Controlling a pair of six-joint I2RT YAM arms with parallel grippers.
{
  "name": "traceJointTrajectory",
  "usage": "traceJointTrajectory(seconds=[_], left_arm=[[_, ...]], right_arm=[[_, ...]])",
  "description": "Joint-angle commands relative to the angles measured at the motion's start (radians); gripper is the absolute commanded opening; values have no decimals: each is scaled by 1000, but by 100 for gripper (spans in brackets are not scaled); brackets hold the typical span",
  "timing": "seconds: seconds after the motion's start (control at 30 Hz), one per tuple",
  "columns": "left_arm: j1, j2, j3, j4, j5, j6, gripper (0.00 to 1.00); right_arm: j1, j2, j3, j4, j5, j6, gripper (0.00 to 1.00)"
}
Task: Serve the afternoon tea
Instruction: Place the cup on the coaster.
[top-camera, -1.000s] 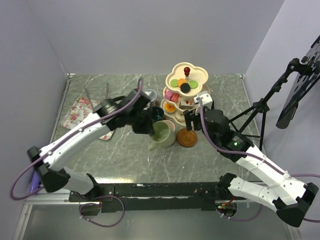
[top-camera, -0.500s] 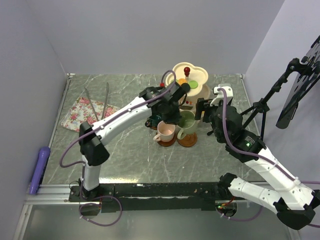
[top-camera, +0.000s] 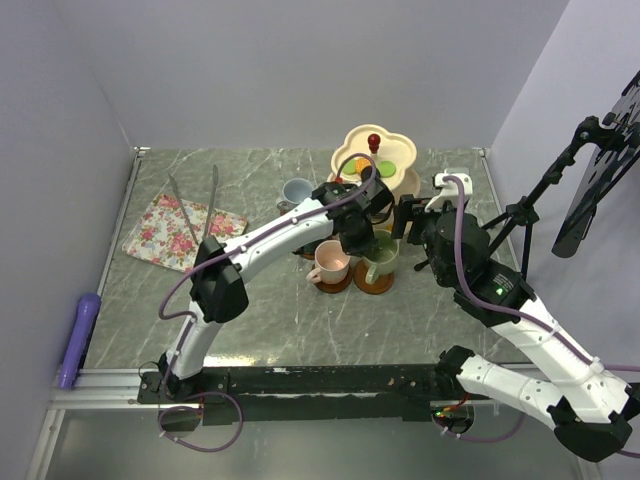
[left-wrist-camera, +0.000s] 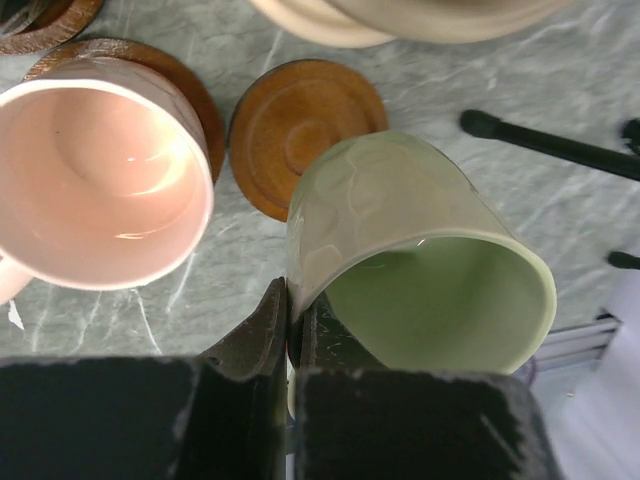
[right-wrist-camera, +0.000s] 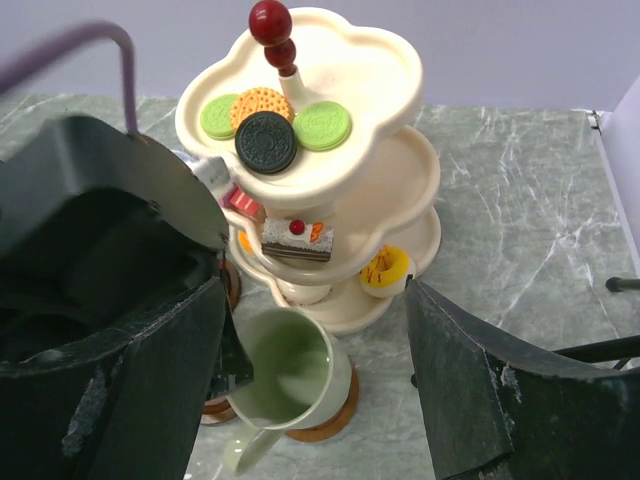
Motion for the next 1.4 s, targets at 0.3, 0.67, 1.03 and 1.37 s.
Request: traceJointTrajectory(seconds=[0.3, 0.67, 1.03, 1.37], left_arm=[[-5, 31, -22, 101, 40, 188, 1], [-5, 87, -21, 125, 56, 165, 1], [-5, 103, -22, 119, -24, 164, 1], [-4, 119, -41, 125, -32, 176, 1]], right_arm=[[-15, -32, -6, 21, -40, 48, 79], [-17, -35, -8, 10, -39, 52, 79], [-19, -22, -12, 21, -48, 45, 79], [-20, -5, -14, 32, -60, 35, 80]])
